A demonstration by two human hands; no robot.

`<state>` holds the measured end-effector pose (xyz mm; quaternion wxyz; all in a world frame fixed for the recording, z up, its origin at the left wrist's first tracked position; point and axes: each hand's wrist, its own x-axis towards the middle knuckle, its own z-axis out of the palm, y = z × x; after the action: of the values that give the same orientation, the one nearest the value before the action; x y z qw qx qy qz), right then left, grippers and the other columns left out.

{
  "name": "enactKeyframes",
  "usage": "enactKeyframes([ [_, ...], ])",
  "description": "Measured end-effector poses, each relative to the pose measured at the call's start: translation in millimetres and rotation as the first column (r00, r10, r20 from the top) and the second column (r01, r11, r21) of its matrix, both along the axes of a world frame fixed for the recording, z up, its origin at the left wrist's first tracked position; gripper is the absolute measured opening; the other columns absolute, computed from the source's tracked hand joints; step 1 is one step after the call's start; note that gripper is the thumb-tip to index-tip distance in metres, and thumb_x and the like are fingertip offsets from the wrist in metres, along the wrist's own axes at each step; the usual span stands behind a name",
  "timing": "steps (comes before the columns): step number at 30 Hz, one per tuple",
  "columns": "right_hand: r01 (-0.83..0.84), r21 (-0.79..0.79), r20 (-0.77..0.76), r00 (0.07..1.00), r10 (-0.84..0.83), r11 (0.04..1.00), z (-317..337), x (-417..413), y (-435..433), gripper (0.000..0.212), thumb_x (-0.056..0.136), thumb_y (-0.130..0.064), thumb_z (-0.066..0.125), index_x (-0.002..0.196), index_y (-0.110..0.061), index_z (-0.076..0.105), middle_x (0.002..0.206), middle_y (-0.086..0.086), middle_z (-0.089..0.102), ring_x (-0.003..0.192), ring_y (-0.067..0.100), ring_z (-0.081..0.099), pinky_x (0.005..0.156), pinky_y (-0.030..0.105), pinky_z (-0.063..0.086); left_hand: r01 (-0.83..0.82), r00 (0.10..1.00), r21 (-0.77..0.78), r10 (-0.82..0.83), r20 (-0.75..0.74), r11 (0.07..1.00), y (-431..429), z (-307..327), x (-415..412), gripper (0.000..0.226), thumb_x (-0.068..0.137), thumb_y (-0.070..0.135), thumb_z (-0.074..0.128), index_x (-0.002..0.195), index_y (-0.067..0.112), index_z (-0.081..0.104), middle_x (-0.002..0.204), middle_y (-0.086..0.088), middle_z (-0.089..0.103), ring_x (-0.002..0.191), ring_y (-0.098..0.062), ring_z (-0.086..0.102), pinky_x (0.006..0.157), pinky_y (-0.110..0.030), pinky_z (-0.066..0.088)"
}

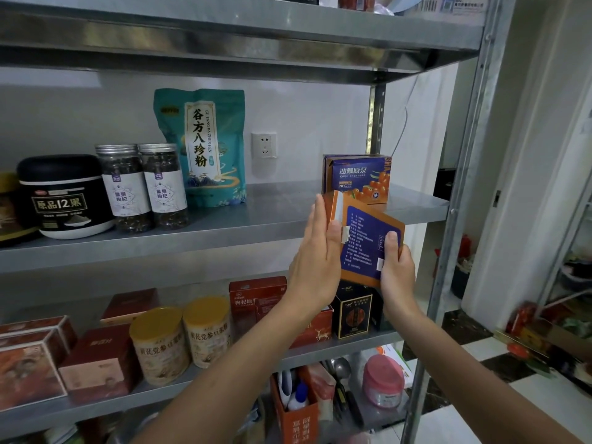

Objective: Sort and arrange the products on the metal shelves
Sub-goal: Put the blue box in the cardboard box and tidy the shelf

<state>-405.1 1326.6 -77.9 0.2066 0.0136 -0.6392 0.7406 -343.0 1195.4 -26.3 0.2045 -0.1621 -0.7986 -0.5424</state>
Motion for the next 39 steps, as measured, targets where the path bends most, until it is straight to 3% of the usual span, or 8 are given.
enactKeyframes([
  [4, 0.036, 0.065, -0.005, 0.999, -0.036, 0.997, 0, 1, 5, 0.043, 0.075, -0.07, 0.043, 0.092, -0.03, 0.048, 0.097, -0.009, 0.067, 0.08, 0.005, 0.069, 0.068, 0.025, 0.052, -0.042, 0.997, -0.223, 0.055, 0.05, 0.974, -3, -1, 5, 0.108, 0.069, 0.082, 0.027, 0.151, 0.03, -0.02, 0.163, 0.002, 0.007, 0.131, -0.012, 0.047, 0.097, -0.042, 0.053],
  [7, 0.04, 0.074, -0.011, 0.999, -0.04, 0.996, -2, 6, 5, 0.042, 0.077, -0.068, 0.043, 0.093, -0.03, 0.047, 0.097, -0.011, 0.066, 0.08, 0.005, 0.069, 0.067, 0.024, 0.052, -0.044, 0.999, -0.201, 0.049, 0.018, 0.979, -5, -6, -1, 0.098, 0.089, 0.059, 0.048, 0.152, 0.027, -0.02, 0.164, 0.005, -0.005, 0.134, 0.002, 0.029, 0.101, -0.022, 0.042],
  [12, -0.072, 0.024, -0.004, 0.997, 0.073, 0.997, 2, 16, 7, 0.031, 0.088, -0.059, 0.049, 0.102, -0.032, 0.049, 0.097, -0.011, 0.069, 0.081, 0.002, 0.07, 0.062, 0.018, 0.052, 0.025, 1.0, 0.018, -0.025, -0.009, 1.0, -8, -5, -7, 0.078, 0.099, 0.034, 0.05, 0.154, 0.034, -0.005, 0.152, -0.001, 0.032, 0.123, -0.01, 0.052, 0.092, -0.039, 0.056],
  [16, -0.388, -0.124, -0.019, 0.921, 0.389, 0.913, 15, 24, 32, 0.045, 0.081, -0.04, 0.063, 0.12, -0.02, 0.051, 0.113, 0.001, 0.072, 0.1, 0.02, 0.071, 0.074, 0.036, 0.062, 0.22, 0.971, 0.257, -0.236, 0.033, 0.941, -29, 1, -12, 0.073, 0.099, 0.021, 0.05, 0.151, 0.043, 0.004, 0.128, 0.005, 0.053, 0.103, 0.0, 0.065, 0.071, -0.021, 0.057],
  [29, -0.299, -0.232, 0.025, 0.949, 0.313, 0.925, 20, 46, 45, 0.06, 0.069, -0.033, 0.075, 0.122, -0.015, 0.053, 0.098, 0.006, 0.075, 0.082, 0.024, 0.074, 0.054, 0.032, 0.058, 0.304, 0.945, 0.139, -0.317, 0.079, 0.942, -17, -12, -16, 0.06, 0.094, 0.038, 0.051, 0.14, 0.057, 0.018, 0.128, 0.006, 0.056, 0.11, -0.008, 0.064, 0.074, -0.027, 0.059],
  [32, -0.253, -0.251, 0.006, 0.965, 0.263, 0.934, 18, 51, 43, 0.056, 0.069, -0.032, 0.076, 0.117, -0.017, 0.054, 0.097, 0.006, 0.076, 0.081, 0.024, 0.074, 0.053, 0.031, 0.058, 0.236, 0.967, -0.01, -0.234, 0.102, 0.972, -17, -6, -19, 0.073, 0.086, 0.054, 0.045, 0.151, 0.044, 0.014, 0.136, -0.001, 0.042, 0.115, -0.016, 0.06, 0.086, -0.038, 0.058],
  [35, -0.206, -0.316, -0.01, 0.977, 0.214, 0.926, 16, 55, 35, 0.05, 0.07, -0.03, 0.076, 0.114, -0.018, 0.055, 0.1, 0.007, 0.075, 0.086, 0.026, 0.074, 0.059, 0.038, 0.061, -0.017, 1.0, -0.101, 0.019, 0.013, 0.995, -11, -4, -17, 0.075, 0.082, 0.059, 0.044, 0.149, 0.029, 0.032, 0.123, 0.0, 0.037, 0.106, -0.01, 0.058, 0.076, -0.016, 0.054],
  [39, -0.113, -0.412, -0.063, 0.993, 0.096, 0.904, 15, 62, 19, 0.042, 0.072, -0.027, 0.077, 0.108, -0.02, 0.057, 0.101, 0.006, 0.074, 0.087, 0.026, 0.074, 0.06, 0.038, 0.061, -0.238, 0.955, 0.055, 0.244, -0.166, 0.97, 1, -14, -17, 0.04, 0.093, 0.036, 0.062, 0.127, 0.016, 0.058, 0.108, 0.006, 0.053, 0.088, 0.003, 0.053, 0.068, 0.0, 0.037],
])
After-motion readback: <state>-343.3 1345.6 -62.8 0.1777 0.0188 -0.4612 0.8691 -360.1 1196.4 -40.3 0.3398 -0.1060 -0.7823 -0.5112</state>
